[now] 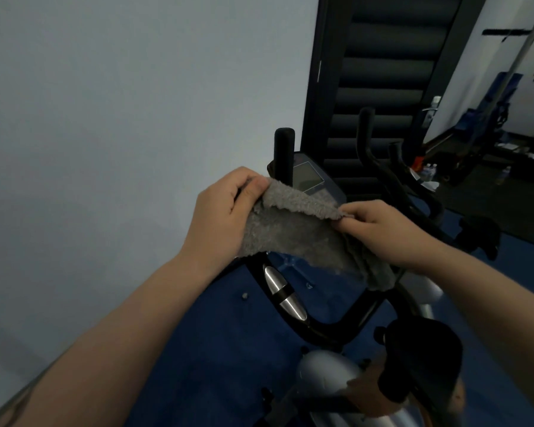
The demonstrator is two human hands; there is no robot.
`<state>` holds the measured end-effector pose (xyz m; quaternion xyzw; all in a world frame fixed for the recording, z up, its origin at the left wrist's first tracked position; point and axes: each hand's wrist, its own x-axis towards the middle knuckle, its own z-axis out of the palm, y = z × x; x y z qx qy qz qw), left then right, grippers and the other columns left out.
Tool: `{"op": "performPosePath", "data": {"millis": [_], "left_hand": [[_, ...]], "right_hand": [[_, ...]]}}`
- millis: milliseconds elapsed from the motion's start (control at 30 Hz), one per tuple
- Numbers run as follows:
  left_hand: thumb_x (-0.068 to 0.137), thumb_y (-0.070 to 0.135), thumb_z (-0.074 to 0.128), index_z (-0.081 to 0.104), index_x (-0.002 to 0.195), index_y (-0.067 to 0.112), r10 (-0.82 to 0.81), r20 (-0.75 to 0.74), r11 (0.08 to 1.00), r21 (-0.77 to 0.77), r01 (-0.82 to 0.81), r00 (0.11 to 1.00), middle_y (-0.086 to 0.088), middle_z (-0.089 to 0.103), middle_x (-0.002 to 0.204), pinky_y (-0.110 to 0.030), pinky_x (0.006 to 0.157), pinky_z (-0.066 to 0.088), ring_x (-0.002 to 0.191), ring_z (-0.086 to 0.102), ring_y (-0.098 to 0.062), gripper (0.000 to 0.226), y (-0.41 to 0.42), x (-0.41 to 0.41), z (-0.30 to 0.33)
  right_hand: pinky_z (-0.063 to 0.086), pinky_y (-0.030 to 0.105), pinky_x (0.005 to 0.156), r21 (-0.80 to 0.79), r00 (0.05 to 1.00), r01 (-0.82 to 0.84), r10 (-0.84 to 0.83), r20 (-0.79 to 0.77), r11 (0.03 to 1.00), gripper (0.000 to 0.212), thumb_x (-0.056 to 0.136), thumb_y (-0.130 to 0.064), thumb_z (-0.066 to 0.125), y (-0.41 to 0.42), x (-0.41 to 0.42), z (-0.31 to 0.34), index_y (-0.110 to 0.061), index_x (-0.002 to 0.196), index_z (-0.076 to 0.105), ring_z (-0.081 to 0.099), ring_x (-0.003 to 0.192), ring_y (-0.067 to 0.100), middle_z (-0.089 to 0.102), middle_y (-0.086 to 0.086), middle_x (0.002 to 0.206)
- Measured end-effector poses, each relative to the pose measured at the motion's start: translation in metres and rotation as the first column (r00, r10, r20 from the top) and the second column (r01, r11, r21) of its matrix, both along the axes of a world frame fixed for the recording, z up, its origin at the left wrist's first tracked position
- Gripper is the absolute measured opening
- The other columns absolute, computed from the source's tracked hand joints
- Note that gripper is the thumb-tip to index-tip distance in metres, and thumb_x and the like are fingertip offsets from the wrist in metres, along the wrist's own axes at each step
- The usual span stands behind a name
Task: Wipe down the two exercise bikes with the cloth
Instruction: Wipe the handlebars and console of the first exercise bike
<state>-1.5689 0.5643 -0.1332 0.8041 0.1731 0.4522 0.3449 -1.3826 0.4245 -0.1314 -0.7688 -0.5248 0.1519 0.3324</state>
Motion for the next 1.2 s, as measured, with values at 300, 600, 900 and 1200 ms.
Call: {"op": "performPosePath", "data": {"millis": [300,600,900,1200], "left_hand": [[0.093,0.055,0.042,0.055,0.137,0.025,-0.2,-0.493,0.893,0.265,0.365,0.847,0.013,0.053,0.124,-0.025,0.095,0.042,0.109,0.048,-0.001,0.055,-0.045,-0.018,-0.053],[0.097,0.022,0.051,0.07,0.095,0.015,0.083,0.02,0.976,0.201,-0.085,0.996,0.008,0.066,0.093,-0.021,0.083,0.046,0.093,0.061,-0.009,0.02,-0.002,-0.043,-0.03],[0.099,0.019,0.053,0.07,0.099,0.015,0.048,0.037,0.976,-0.216,-0.039,0.998,0.008,0.071,0.096,-0.019,0.08,0.05,0.092,0.065,-0.007,0.018,0.016,-0.015,-0.059],[0.1,0.017,0.052,0.07,0.094,0.026,0.097,0.21,0.941,-0.338,-0.02,0.973,0.012,0.07,0.089,-0.012,0.072,0.047,0.085,0.064,-0.002,0.021,0.007,-0.004,-0.069]], "right_hand": [[0.052,0.032,0.064,0.115,0.416,0.075,0.074,-0.906,0.99,0.038,0.086,-0.043,0.043,0.003,-0.025,-0.009,-0.013,0.084,0.067,0.063,0.074,0.022,0.065,0.006,0.08],[0.054,0.024,0.047,0.141,0.391,0.463,-0.059,-0.919,0.875,0.025,0.096,-0.034,0.054,0.012,-0.055,-0.016,-0.017,0.092,0.073,0.072,0.071,0.013,0.076,0.0,0.082],[0.049,0.021,0.093,0.363,0.965,0.067,0.032,-0.259,0.929,0.03,0.089,-0.043,0.055,0.025,-0.118,-0.068,-0.035,0.115,0.065,0.054,0.114,-0.009,0.058,-0.023,0.128],[0.041,0.029,0.062,0.16,0.992,0.078,-0.061,-0.106,0.984,0.022,0.102,-0.043,0.033,0.064,-0.112,-0.063,-0.024,0.105,0.043,0.058,0.075,0.009,0.06,-0.008,0.086]]}}
